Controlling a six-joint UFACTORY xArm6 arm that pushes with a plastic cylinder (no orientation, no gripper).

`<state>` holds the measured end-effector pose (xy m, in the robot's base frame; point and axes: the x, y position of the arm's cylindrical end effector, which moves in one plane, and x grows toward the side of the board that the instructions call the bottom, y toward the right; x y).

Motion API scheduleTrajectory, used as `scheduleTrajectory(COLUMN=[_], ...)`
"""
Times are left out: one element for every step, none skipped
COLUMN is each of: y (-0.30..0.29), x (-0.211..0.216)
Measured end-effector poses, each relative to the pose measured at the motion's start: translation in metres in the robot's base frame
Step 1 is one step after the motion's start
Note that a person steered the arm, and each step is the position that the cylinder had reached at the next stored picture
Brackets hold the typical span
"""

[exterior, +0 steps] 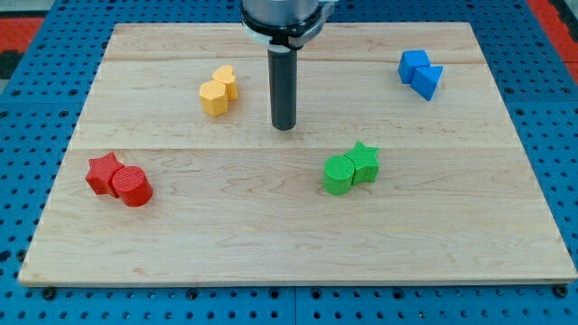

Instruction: Separate the red circle from the red star

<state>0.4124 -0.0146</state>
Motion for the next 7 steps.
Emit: scheduleTrajectory(y=[-0.015,-0.043,-0.114,-0.166,-0.181,-0.181,-0.187], x=[0.053,0.132,0.188,0.19,0.156,0.156,0.156])
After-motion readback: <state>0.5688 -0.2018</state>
